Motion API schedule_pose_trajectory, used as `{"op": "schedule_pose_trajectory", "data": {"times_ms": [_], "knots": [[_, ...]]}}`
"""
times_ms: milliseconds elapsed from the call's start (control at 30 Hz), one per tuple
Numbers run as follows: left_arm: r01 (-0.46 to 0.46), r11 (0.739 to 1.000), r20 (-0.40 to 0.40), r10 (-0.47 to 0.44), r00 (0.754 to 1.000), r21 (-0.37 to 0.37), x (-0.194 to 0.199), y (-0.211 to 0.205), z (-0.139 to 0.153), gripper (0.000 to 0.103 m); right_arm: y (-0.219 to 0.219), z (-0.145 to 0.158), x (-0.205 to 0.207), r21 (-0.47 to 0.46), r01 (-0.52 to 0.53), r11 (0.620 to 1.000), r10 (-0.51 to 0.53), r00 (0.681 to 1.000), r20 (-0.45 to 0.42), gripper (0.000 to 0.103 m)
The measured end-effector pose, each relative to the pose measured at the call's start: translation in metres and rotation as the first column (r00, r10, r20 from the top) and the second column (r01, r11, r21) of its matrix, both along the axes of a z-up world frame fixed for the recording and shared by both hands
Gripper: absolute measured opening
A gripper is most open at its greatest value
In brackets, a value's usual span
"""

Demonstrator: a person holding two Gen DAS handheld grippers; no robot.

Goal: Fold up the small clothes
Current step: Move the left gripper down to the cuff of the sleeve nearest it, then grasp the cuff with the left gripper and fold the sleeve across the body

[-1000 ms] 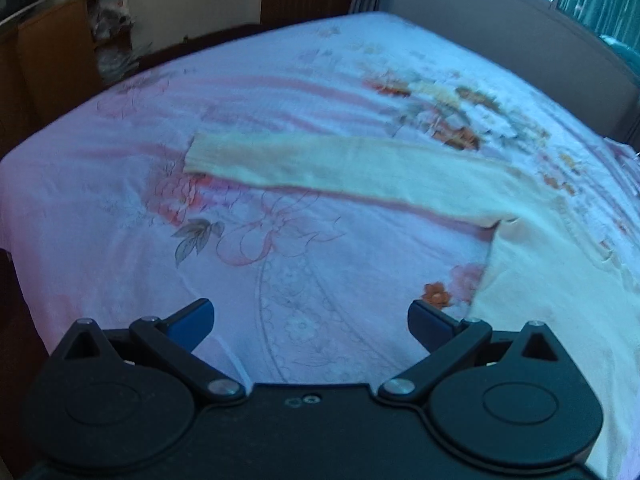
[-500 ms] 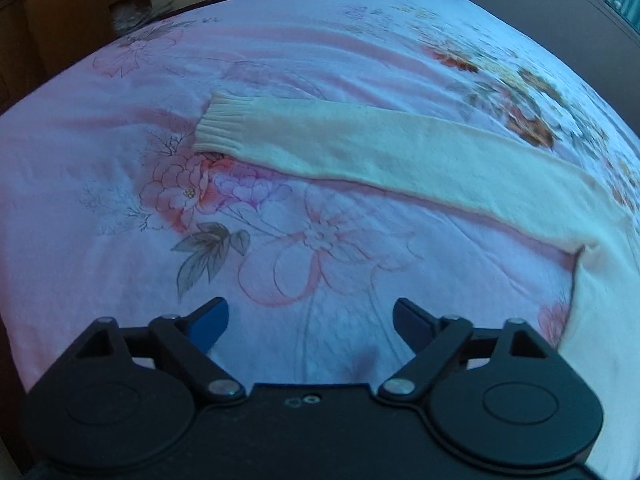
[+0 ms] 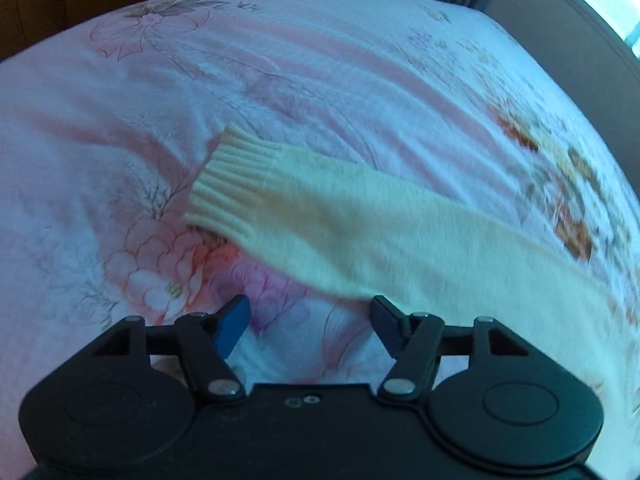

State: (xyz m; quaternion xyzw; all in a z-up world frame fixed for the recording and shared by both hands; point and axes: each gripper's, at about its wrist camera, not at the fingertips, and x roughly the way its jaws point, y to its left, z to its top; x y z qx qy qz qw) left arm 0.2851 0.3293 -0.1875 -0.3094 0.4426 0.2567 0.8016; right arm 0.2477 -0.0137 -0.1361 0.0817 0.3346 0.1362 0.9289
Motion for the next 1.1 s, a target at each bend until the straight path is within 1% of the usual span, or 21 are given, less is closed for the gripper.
{"op": "schedule_pose_trajectory", "data": {"times_ms": [100, 133, 167, 200, 233, 267, 300, 367, 400, 433, 467, 533, 567, 633, 700, 733, 800, 867, 900, 1000, 1100], "knots": [[-0.043, 0.998, 0.052, 0.046, 0.998, -0.054, 0.006, 0.011, -0.004, 0.06, 0.001, -0.004, 0.004, -0.001, -0.001, 1.0, 0.001, 1.0, -0.006, 0.103], [-0.06, 0.996, 0.07, 0.065, 0.995, -0.068, 0.008, 0.015, -0.005, 0.052, 0.001, -0.005, 0.005, 0.001, 0.0, 1.0, 0.0, 1.0, -0.01, 0.103], [-0.075, 0.994, 0.084, 0.082, 0.993, -0.08, 0.009, 0.018, -0.007, 0.039, 0.001, -0.007, 0.007, 0.001, 0.002, 1.0, -0.002, 1.0, -0.013, 0.103], [-0.086, 0.992, 0.098, 0.095, 0.991, -0.096, 0.011, 0.022, -0.008, 0.034, 0.0, -0.008, 0.008, 0.001, 0.004, 1.0, -0.004, 1.0, -0.016, 0.103], [-0.099, 0.988, 0.106, 0.111, 0.988, -0.117, 0.011, 0.026, -0.011, 0.026, 0.0, -0.01, 0.009, 0.002, 0.006, 1.0, -0.006, 1.0, -0.022, 0.103], [-0.114, 0.984, 0.116, 0.13, 0.985, -0.136, 0.011, 0.029, -0.012, 0.021, 0.0, -0.011, 0.01, 0.003, 0.007, 1.0, -0.007, 1.0, -0.027, 0.103], [-0.126, 0.98, 0.129, 0.146, 0.981, -0.154, 0.01, 0.032, -0.014, 0.019, -0.001, -0.013, 0.01, 0.005, 0.009, 1.0, -0.009, 0.999, -0.03, 0.103], [-0.143, 0.975, 0.148, 0.169, 0.975, -0.169, 0.009, 0.036, -0.015, 0.006, -0.002, -0.015, 0.011, 0.004, 0.012, 1.0, -0.012, 0.999, -0.037, 0.103], [-0.152, 0.973, 0.158, 0.18, 0.971, -0.172, 0.009, 0.037, -0.015, 0.004, -0.002, -0.016, 0.012, 0.004, 0.014, 1.0, -0.013, 0.999, -0.042, 0.103], [-0.155, 0.975, 0.167, 0.181, 0.969, -0.157, 0.009, 0.037, -0.013, 0.001, -0.003, -0.018, 0.013, 0.007, 0.018, 1.0, -0.018, 0.999, -0.047, 0.103], [-0.148, 0.98, 0.178, 0.17, 0.969, -0.133, 0.009, 0.035, -0.009, 0.001, -0.005, -0.019, 0.014, 0.01, 0.023, 1.0, -0.023, 0.998, -0.053, 0.103], [-0.115, 0.99, 0.214, 0.13, 0.968, -0.081, 0.012, 0.025, 0.005, 0.001, -0.009, -0.02, 0.014, 0.024, 0.032, 0.999, -0.03, 0.998, -0.061, 0.103], [-0.085, 0.995, 0.242, 0.094, 0.966, -0.051, 0.015, 0.017, 0.015, 0.001, -0.012, -0.02, 0.014, 0.027, 0.039, 0.999, -0.037, 0.997, -0.064, 0.103], [0.013, 0.999, 0.299, -0.026, 0.954, 0.046, 0.026, -0.009, 0.042, 0.001, -0.017, -0.021, 0.013, 0.033, 0.052, 0.998, -0.05, 0.997, -0.066, 0.103], [0.117, 0.987, 0.338, -0.15, 0.929, 0.114, 0.044, -0.039, 0.067, 0.001, -0.024, -0.02, 0.011, 0.043, 0.064, 0.997, -0.061, 0.996, -0.069, 0.103], [0.17, 0.976, 0.356, -0.21, 0.911, 0.139, 0.054, -0.057, 0.079, 0.001, -0.027, -0.019, 0.01, 0.047, 0.071, 0.996, -0.068, 0.995, -0.067, 0.103], [0.278, 0.945, 0.382, -0.325, 0.865, 0.174, 0.075, -0.096, 0.098, 0.001, -0.034, -0.018, 0.007, 0.049, 0.085, 0.995, -0.082, 0.995, -0.064, 0.103], [0.393, 0.894, 0.394, -0.448, 0.803, 0.214, 0.091, -0.146, 0.113, 0.001, -0.042, -0.017, 0.004, 0.051, 0.099, 0.994, -0.096, 0.993, -0.062, 0.103], [0.454, 0.861, 0.396, -0.509, 0.765, 0.23, 0.097, -0.172, 0.117, 0.001, -0.047, -0.017, 0.002, 0.05, 0.108, 0.993, -0.104, 0.993, -0.062, 0.103], [0.637, 0.73, 0.367, -0.68, 0.635, 0.249, 0.101, -0.248, 0.11, 0.001, -0.067, -0.018, -0.002, 0.041, 0.143, 0.989, -0.141, 0.988, -0.065, 0.103], [0.805, 0.548, 0.282, -0.828, 0.484, 0.229, 0.087, -0.315, 0.079, 0.001, -0.093, -0.023, -0.007, 0.029, 0.193, 0.981, -0.19, 0.979, -0.078, 0.103]]}}
